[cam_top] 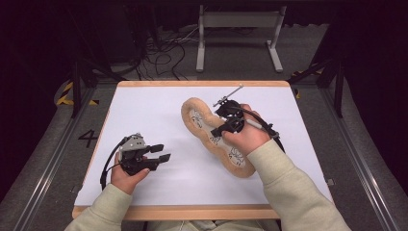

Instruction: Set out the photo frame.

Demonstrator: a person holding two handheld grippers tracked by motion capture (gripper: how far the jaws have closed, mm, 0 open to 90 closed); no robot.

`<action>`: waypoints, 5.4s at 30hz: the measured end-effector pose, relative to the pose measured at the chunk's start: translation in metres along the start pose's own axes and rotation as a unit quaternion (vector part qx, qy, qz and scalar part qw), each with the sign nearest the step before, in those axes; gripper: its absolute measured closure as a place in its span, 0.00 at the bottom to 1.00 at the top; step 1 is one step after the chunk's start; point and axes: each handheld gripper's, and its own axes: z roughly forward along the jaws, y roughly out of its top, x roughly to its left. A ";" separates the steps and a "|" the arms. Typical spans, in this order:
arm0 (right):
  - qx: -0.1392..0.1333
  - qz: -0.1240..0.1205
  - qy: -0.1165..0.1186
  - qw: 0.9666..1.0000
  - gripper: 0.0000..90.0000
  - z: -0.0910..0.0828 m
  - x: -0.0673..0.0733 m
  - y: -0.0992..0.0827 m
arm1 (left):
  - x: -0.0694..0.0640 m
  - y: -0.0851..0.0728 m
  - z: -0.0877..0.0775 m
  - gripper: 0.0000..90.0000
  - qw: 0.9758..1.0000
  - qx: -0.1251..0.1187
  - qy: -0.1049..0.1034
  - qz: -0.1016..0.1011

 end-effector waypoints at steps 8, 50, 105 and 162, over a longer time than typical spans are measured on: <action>0.002 -0.116 0.013 0.993 0.81 -0.015 -0.007 0.010 | 0.011 -0.007 -0.014 0.57 0.999 -0.008 0.028 -0.016; 0.052 -0.359 0.141 0.921 0.80 0.019 -0.021 0.032 | 0.018 -0.016 -0.020 0.57 0.998 -0.017 0.038 -0.039; 0.063 -0.334 0.127 0.932 0.59 0.060 -0.039 0.017 | 0.019 -0.017 -0.017 0.57 0.998 -0.009 0.036 -0.046; -0.106 -0.191 -0.044 0.975 0.19 -0.061 -0.058 -0.072 | 0.021 -0.023 -0.033 0.49 0.997 -0.023 0.054 -0.046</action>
